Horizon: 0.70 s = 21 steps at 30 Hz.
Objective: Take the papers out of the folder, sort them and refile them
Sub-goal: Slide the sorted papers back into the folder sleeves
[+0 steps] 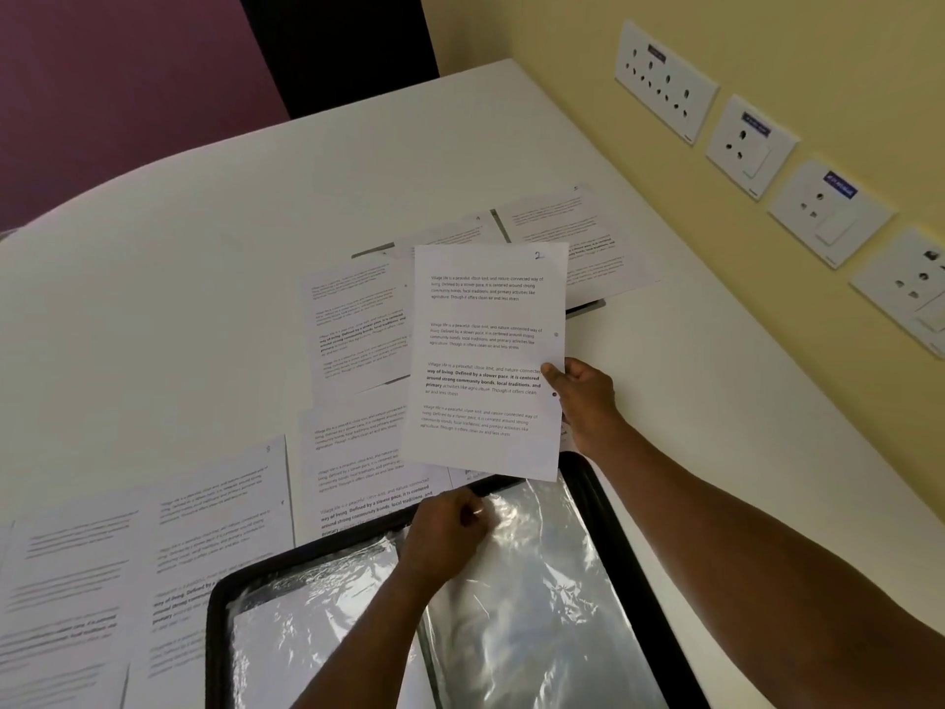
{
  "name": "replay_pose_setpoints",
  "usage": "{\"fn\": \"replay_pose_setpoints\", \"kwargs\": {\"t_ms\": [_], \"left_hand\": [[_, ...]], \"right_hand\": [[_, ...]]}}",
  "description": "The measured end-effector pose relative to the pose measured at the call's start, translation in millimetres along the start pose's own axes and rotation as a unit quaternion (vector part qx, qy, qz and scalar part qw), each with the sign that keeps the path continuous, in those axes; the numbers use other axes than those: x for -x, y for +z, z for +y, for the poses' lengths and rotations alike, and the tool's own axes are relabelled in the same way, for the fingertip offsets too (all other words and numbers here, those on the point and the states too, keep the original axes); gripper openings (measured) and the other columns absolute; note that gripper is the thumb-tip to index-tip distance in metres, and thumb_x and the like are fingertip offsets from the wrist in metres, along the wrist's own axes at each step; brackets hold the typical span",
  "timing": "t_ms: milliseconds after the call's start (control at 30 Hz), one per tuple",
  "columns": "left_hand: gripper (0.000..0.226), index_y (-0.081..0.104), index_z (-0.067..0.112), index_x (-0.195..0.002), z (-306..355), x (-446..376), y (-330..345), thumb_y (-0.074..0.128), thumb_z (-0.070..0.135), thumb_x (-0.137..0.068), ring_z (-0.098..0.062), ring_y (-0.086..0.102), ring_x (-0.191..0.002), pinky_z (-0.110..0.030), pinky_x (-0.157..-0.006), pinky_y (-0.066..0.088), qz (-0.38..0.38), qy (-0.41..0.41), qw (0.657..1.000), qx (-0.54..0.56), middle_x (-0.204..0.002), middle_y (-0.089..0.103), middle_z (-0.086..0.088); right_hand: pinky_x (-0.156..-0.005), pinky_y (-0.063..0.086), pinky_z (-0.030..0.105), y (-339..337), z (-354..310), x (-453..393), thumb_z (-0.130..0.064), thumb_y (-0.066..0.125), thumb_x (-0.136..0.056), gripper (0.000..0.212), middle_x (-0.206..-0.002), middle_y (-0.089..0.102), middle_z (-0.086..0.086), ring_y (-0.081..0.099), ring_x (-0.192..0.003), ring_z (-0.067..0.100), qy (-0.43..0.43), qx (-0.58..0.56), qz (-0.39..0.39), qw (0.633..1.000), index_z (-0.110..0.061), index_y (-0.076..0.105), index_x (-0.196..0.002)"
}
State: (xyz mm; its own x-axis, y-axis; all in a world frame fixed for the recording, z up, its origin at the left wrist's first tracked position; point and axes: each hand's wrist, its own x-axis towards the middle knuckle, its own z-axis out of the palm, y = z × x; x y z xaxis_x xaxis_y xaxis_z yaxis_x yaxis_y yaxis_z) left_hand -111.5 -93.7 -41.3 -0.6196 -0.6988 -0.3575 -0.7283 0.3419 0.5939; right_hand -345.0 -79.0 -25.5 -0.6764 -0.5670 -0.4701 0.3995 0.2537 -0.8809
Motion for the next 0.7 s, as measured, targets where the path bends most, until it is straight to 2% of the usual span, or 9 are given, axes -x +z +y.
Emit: {"fn": "replay_pose_setpoints", "kwargs": {"t_ms": [67,133,200,267,367,433,600,700], "left_hand": [[0.012,0.058,0.024,-0.08,-2.6,1.5,-0.2,0.067,0.021,-0.087,-0.004,0.053,-0.061,-0.013,-0.056,0.04,-0.011,-0.008,1.0,0.012,-0.07,0.06,0.009],[0.009,0.06,0.024,-0.083,-2.9,1.9,0.2,0.065,0.021,-0.089,-0.006,0.059,-0.068,-0.02,-0.065,0.049,-0.025,-0.001,0.999,0.02,-0.077,0.065,0.007],[0.004,0.067,0.022,-0.088,-4.2,2.5,0.9,0.064,0.021,-0.091,-0.004,0.062,-0.078,-0.023,-0.074,0.051,-0.033,0.017,0.999,0.034,-0.085,0.068,0.009],[0.01,0.072,0.022,-0.095,-4.0,4.3,1.1,0.063,0.017,-0.091,0.001,0.064,-0.087,-0.014,-0.079,0.049,-0.039,0.03,0.998,0.05,-0.094,0.071,0.012],[0.023,0.074,0.02,-0.106,-1.6,6.3,1.0,0.058,0.009,-0.093,0.009,0.062,-0.093,-0.005,-0.083,0.044,-0.041,0.059,0.995,0.063,-0.103,0.07,0.013],[0.027,0.074,0.018,-0.106,0.0,6.6,2.1,0.055,0.004,-0.092,0.014,0.06,-0.089,-0.003,-0.08,0.042,-0.036,0.071,0.994,0.071,-0.103,0.07,0.013],[0.023,0.074,0.017,-0.101,2.3,5.3,6.9,0.06,0.004,-0.088,0.006,0.064,-0.088,-0.005,-0.076,0.044,-0.004,0.069,0.993,0.1,-0.095,0.071,0.012],[0.02,0.074,0.021,-0.099,3.3,4.9,8.2,0.063,0.008,-0.088,0.004,0.064,-0.086,-0.007,-0.078,0.046,0.015,0.059,0.993,0.103,-0.093,0.071,0.013]], "right_hand": [[-0.068,0.054,0.031,-0.8,2.1,1.2,-0.019,0.067,-0.091,0.009,-0.094,0.074,0.004,0.067,-0.076,0.016,-0.002,-0.003,0.002,1.0,-0.017,0.071,-0.098],[-0.065,0.053,0.029,-1.8,0.9,0.6,-0.018,0.067,-0.091,0.007,-0.092,0.074,0.002,0.067,-0.076,0.016,-0.006,-0.003,0.006,1.0,-0.019,0.071,-0.097],[-0.072,0.056,0.034,-2.2,0.4,-0.9,-0.018,0.067,-0.091,0.007,-0.094,0.074,0.002,0.069,-0.081,0.018,-0.008,-0.006,0.005,1.0,-0.021,0.071,-0.095],[-0.081,0.058,0.04,-0.2,1.2,-2.3,-0.016,0.067,-0.091,0.009,-0.098,0.074,0.002,0.07,-0.088,0.022,0.0,-0.014,-0.003,1.0,-0.021,0.071,-0.097],[-0.087,0.056,0.047,7.1,4.5,-2.4,-0.012,0.067,-0.09,0.012,-0.1,0.074,0.003,0.069,-0.096,0.026,0.015,-0.025,-0.02,0.999,-0.02,0.07,-0.099],[-0.088,0.056,0.047,14.6,7.7,-0.1,-0.009,0.066,-0.091,0.013,-0.101,0.074,0.004,0.069,-0.095,0.024,0.025,-0.042,-0.036,0.998,-0.018,0.069,-0.099],[-0.089,0.055,0.046,26.7,23.7,3.9,-0.005,0.064,-0.09,0.014,-0.103,0.073,0.006,0.069,-0.095,0.025,0.037,-0.037,-0.064,0.997,-0.016,0.069,-0.098],[-0.084,0.056,0.04,24.9,30.4,4.6,-0.004,0.064,-0.09,0.015,-0.105,0.073,0.008,0.068,-0.097,0.027,0.043,-0.033,-0.082,0.995,-0.015,0.069,-0.1]]}}
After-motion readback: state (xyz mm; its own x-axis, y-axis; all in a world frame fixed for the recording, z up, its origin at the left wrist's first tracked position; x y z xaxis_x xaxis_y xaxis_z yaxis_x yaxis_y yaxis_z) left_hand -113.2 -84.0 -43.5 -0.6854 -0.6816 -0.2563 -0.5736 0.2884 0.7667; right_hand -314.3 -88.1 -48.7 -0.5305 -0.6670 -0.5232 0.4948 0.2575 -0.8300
